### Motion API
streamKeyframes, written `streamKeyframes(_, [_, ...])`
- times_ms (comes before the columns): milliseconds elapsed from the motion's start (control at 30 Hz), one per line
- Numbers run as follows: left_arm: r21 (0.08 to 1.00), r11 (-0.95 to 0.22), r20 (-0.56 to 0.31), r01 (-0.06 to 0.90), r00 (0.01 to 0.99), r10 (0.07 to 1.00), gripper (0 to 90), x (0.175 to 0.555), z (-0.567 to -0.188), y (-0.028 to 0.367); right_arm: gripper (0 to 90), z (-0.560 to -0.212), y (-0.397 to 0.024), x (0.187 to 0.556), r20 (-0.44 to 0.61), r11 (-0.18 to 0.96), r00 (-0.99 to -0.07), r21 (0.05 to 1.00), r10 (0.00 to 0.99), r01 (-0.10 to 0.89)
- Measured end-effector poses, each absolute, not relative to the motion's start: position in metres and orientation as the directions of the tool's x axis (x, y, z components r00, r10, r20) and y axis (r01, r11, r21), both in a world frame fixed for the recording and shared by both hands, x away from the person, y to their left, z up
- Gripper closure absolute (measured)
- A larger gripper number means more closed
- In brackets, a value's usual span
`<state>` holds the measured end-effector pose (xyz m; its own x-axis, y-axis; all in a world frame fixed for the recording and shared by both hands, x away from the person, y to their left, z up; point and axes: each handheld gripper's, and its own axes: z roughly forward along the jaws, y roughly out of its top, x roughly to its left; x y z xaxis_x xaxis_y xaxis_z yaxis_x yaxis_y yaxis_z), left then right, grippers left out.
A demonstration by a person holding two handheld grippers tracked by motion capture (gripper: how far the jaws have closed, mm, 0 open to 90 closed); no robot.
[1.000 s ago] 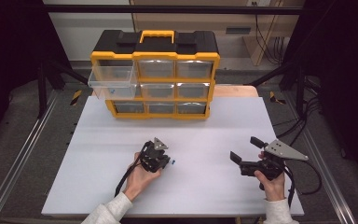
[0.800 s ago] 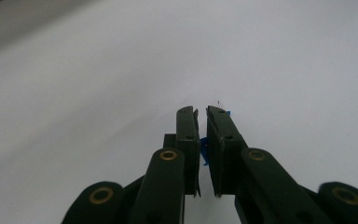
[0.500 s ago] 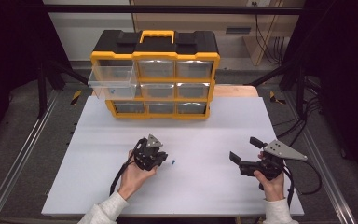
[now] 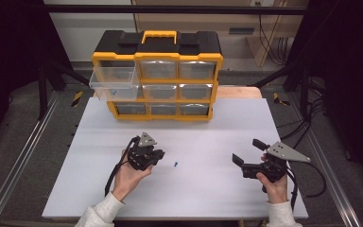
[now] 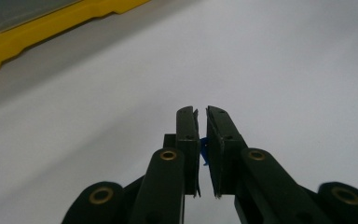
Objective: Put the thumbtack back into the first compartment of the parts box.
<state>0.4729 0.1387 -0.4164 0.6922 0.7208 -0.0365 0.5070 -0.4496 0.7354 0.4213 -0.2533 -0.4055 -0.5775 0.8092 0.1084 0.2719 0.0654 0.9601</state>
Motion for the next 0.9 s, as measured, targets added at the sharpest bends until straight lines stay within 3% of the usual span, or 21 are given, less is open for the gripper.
streamKeyframes(900, [0.782, -0.405, -0.043, 0.473, 0.69, 0.723, 83.4, 0.471, -0.374, 0.167, 2.1, -0.407, -0.252, 0.423, 0.107, 0.073, -0.576, 0.957, 0.81, 0.28])
